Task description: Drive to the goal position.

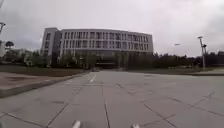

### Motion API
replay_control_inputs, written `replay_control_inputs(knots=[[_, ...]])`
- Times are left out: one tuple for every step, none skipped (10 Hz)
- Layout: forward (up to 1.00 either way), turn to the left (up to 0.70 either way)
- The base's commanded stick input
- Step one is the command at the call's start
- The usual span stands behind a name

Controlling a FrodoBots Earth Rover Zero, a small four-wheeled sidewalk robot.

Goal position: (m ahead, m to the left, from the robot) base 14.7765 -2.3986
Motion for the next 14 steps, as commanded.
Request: replay_control_inputs(knots=[[0.7,0.0],[0.7,0.0],[0.7,0.0],[0.7,0.0],[0.7,0.0],[0.7,0.0],[0.7,0.0],[0.7,0.0],[0.7,0.0],[0.7,0.0],[0.7,0.0],[0.7,0.0],[0.7,0.0],[0.7,0.0]])
